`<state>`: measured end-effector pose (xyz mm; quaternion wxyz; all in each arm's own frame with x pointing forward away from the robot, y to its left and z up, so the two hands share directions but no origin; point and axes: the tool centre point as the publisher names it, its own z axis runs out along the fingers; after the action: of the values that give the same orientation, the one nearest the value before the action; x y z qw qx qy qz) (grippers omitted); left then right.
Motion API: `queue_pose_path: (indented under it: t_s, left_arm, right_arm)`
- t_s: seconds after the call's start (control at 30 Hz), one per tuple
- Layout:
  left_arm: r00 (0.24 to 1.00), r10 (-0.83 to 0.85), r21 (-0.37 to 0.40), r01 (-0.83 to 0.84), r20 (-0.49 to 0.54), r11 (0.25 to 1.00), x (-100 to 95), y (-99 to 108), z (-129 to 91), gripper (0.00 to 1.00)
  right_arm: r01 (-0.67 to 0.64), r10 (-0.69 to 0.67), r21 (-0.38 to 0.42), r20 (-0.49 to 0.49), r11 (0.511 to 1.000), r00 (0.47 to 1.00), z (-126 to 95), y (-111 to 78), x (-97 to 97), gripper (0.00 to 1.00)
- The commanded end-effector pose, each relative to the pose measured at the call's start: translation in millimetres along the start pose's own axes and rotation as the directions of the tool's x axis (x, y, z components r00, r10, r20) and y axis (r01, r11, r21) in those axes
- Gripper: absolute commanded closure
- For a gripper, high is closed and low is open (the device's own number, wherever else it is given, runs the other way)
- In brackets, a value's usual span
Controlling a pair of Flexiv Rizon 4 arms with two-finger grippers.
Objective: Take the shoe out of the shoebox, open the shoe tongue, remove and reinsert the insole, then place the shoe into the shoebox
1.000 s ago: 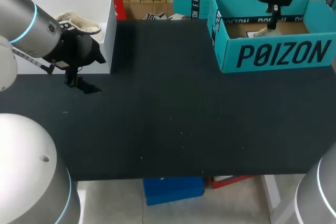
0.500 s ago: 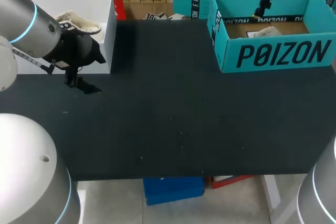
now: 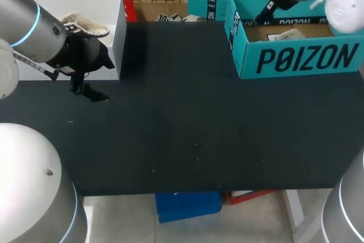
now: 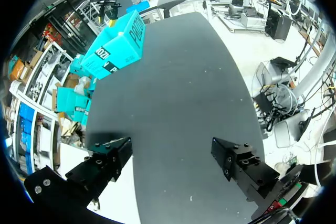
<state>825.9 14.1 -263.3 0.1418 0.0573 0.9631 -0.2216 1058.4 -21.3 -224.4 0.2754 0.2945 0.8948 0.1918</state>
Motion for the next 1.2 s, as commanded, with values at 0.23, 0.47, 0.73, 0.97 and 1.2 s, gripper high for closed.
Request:
queue_pose_path:
  t_s: [0.23,0.47,0.73,0.97,1.2]
  left_arm:
    - [1.0,0.002,0.002,-0.002,0.006,1.0,1.4,1,0,0.0]
    - [1.0,0.002,0.002,-0.002,0.006,1.0,1.4,1,0,0.0]
    - [1.0,0.002,0.002,-0.002,0.006,1.0,1.4,1,0,0.0]
    - [1.0,0.002,0.002,-0.002,0.006,1.0,1.4,1,0,0.0]
    - [1.0,0.002,0.002,-0.002,0.006,1.0,1.4,1,0,0.0]
  right_arm:
    - [0.005,0.019,-0.083,0.281,0.997,0.96,-17,1.6,63.2,0.0]
    - [0.005,0.019,-0.083,0.281,0.997,0.96,-17,1.6,63.2,0.0]
    - [0.005,0.019,-0.083,0.281,0.997,0.96,-17,1.6,63.2,0.0]
    - [-0.047,0.071,-0.109,0.227,0.993,0.971,-16,2.8,69.7,0.0]
    - [-0.309,0.308,-0.095,-0.017,0.946,0.951,-60,19.4,106.9,0.0]
